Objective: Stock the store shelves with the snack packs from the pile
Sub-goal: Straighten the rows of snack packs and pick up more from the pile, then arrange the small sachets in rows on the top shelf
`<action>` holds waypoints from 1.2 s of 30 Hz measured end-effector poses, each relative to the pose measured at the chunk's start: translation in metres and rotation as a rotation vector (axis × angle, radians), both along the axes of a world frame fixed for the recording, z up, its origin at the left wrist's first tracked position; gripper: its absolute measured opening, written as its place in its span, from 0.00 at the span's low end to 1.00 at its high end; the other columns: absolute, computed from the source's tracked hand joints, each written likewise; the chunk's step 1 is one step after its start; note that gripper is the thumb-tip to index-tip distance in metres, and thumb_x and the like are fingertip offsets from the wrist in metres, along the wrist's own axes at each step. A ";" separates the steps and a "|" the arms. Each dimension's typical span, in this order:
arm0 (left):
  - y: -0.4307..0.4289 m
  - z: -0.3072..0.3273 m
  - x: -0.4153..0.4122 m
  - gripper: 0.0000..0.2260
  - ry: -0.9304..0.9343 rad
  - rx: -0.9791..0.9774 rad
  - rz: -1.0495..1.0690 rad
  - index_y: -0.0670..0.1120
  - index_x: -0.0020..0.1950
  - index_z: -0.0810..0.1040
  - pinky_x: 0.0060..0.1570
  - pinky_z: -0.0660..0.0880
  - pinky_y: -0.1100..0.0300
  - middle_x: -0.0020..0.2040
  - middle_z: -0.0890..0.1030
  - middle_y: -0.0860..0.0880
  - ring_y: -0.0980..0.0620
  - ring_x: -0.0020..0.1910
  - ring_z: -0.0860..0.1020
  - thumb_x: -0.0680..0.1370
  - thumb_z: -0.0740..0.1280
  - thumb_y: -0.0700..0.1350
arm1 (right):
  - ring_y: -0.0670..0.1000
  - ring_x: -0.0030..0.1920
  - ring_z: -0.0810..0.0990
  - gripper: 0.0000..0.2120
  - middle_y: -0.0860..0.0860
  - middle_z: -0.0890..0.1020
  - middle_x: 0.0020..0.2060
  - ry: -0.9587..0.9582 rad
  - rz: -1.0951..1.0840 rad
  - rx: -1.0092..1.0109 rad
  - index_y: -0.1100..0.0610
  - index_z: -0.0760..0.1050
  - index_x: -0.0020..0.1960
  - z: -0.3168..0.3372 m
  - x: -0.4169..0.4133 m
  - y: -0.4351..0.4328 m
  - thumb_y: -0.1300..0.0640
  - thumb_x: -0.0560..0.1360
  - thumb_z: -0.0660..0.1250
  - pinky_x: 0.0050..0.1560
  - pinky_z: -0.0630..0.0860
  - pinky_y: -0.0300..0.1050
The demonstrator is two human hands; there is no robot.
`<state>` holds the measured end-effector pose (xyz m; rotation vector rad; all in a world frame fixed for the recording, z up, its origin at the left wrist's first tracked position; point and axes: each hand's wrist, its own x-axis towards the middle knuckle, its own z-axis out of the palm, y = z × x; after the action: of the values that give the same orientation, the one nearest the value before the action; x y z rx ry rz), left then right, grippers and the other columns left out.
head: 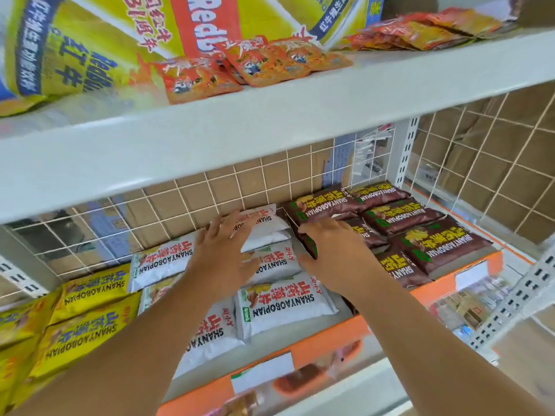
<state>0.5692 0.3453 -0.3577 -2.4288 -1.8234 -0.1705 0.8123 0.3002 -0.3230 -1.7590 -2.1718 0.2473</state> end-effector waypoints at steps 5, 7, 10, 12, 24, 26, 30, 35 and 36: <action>-0.064 0.014 -0.021 0.35 -0.072 0.005 0.071 0.62 0.82 0.46 0.78 0.52 0.41 0.83 0.49 0.51 0.44 0.82 0.47 0.78 0.55 0.68 | 0.58 0.64 0.72 0.26 0.52 0.76 0.62 -0.041 0.098 0.043 0.47 0.71 0.71 0.017 -0.029 -0.024 0.42 0.75 0.68 0.63 0.74 0.57; -0.097 0.022 -0.029 0.35 -0.140 0.034 0.099 0.61 0.81 0.55 0.76 0.60 0.41 0.82 0.58 0.49 0.42 0.80 0.56 0.75 0.53 0.69 | 0.59 0.63 0.73 0.26 0.51 0.76 0.61 -0.083 0.146 0.045 0.47 0.70 0.71 0.023 -0.046 -0.038 0.41 0.75 0.66 0.61 0.74 0.57; -0.151 0.037 -0.047 0.33 -0.257 0.061 0.158 0.57 0.76 0.67 0.67 0.72 0.44 0.75 0.71 0.46 0.42 0.73 0.70 0.72 0.58 0.66 | 0.58 0.60 0.75 0.25 0.49 0.76 0.57 -0.071 0.220 0.031 0.46 0.72 0.66 0.032 -0.072 -0.068 0.39 0.71 0.59 0.57 0.75 0.53; -0.187 0.056 -0.061 0.30 -0.289 0.105 0.192 0.57 0.73 0.71 0.62 0.76 0.46 0.72 0.75 0.48 0.43 0.68 0.75 0.72 0.60 0.63 | 0.54 0.61 0.76 0.25 0.46 0.77 0.59 -0.029 0.279 0.020 0.44 0.72 0.67 0.042 -0.090 -0.091 0.39 0.71 0.60 0.58 0.75 0.50; -0.416 0.225 -0.183 0.25 -0.235 0.507 0.374 0.59 0.70 0.72 0.60 0.76 0.53 0.63 0.78 0.56 0.51 0.59 0.77 0.73 0.66 0.61 | 0.44 0.67 0.68 0.23 0.38 0.72 0.65 0.239 0.654 0.303 0.41 0.71 0.70 0.177 -0.226 -0.249 0.41 0.76 0.62 0.63 0.63 0.37; -0.452 0.250 -0.204 0.25 -0.214 0.573 0.411 0.57 0.69 0.75 0.59 0.74 0.52 0.62 0.79 0.55 0.51 0.59 0.77 0.73 0.66 0.60 | 0.43 0.64 0.70 0.22 0.39 0.75 0.62 0.259 0.692 0.347 0.42 0.73 0.68 0.204 -0.254 -0.276 0.41 0.74 0.63 0.59 0.66 0.37; -0.519 0.291 -0.242 0.24 -0.155 0.669 0.485 0.54 0.67 0.76 0.60 0.72 0.54 0.60 0.80 0.53 0.50 0.60 0.77 0.72 0.65 0.59 | 0.46 0.58 0.74 0.21 0.43 0.79 0.56 0.362 0.803 0.472 0.45 0.78 0.62 0.254 -0.306 -0.324 0.44 0.71 0.64 0.57 0.70 0.40; -0.578 0.330 -0.280 0.24 -0.101 0.746 0.575 0.55 0.67 0.77 0.61 0.73 0.54 0.62 0.80 0.55 0.52 0.61 0.77 0.73 0.64 0.61 | 0.47 0.61 0.74 0.18 0.42 0.78 0.60 0.413 0.882 0.555 0.46 0.78 0.64 0.299 -0.351 -0.364 0.49 0.75 0.70 0.59 0.66 0.36; -0.584 0.336 -0.287 0.24 -0.096 0.751 0.591 0.56 0.68 0.77 0.62 0.72 0.55 0.63 0.79 0.56 0.53 0.62 0.76 0.73 0.63 0.61 | 0.47 0.62 0.73 0.18 0.42 0.77 0.61 0.409 0.900 0.553 0.46 0.77 0.65 0.304 -0.359 -0.369 0.49 0.75 0.70 0.59 0.67 0.38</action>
<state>0.2825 -0.2387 -0.0221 -1.3572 -1.9431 -0.7585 0.4531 -0.0685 -0.0188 -0.3401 -2.2567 0.1619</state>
